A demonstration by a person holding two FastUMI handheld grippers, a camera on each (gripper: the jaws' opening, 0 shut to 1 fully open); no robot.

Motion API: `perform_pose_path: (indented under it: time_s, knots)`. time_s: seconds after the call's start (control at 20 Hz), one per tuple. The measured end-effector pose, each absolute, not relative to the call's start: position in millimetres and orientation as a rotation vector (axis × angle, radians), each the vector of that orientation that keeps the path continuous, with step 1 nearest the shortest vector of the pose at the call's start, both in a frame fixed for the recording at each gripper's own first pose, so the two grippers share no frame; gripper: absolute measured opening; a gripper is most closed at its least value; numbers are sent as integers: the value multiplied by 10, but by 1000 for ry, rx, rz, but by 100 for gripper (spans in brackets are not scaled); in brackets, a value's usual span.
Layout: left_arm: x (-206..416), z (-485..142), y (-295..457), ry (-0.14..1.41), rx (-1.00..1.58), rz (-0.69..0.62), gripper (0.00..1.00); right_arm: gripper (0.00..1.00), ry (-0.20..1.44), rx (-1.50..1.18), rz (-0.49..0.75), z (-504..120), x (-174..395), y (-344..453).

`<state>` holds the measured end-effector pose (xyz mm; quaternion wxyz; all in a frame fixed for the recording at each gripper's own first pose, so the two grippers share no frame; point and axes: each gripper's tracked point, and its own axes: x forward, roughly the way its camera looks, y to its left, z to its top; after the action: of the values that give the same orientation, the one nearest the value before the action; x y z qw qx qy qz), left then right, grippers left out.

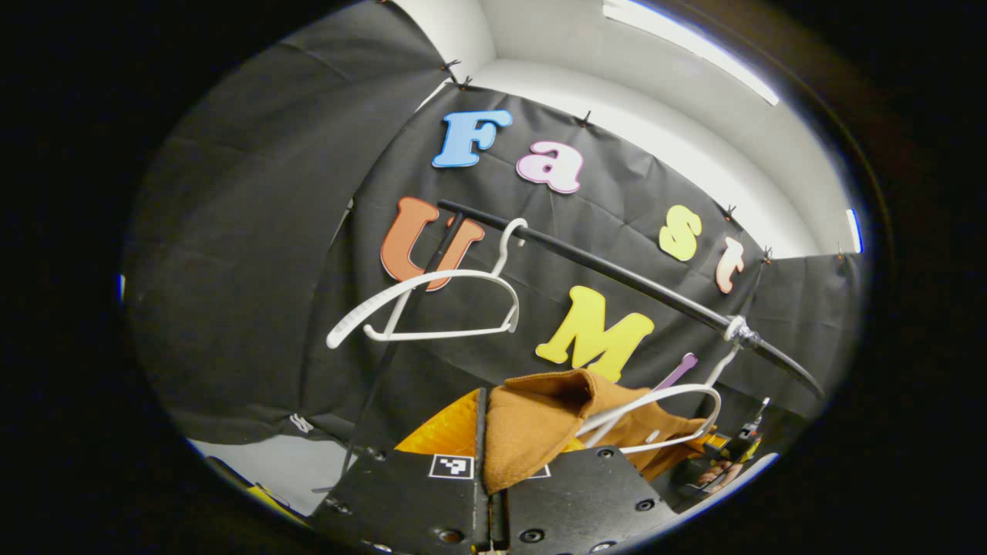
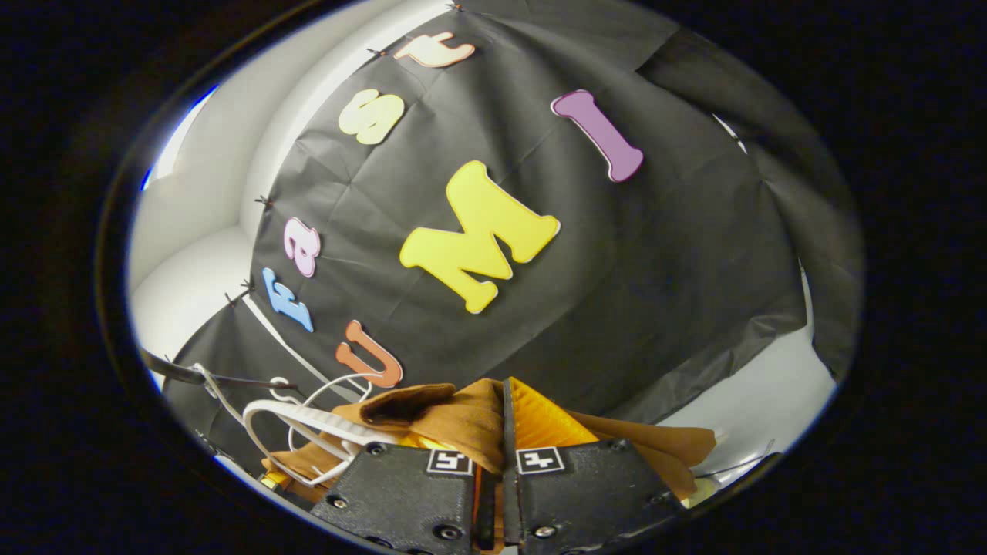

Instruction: Grasp the clothes on the hanger with both hands and then place them into the laundry hamper below.

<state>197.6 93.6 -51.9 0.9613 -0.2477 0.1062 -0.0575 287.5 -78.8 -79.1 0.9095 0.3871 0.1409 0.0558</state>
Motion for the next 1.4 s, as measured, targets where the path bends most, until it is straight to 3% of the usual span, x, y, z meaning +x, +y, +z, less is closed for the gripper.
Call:
perform_pose_path:
  time_s: [0.75,1.0,1.4]
  knots:
    - [1487,-1587,1096,436,-489,-77,6,8,512,756,54,-1994,2562,-620]
    - [1264,-1695,938,465,-433,-75,6,8,576,696,115,-2197,2137,-388]
    - [817,-1714,194,421,-429,-195,5,8,642,606,226,-2315,1593,185]
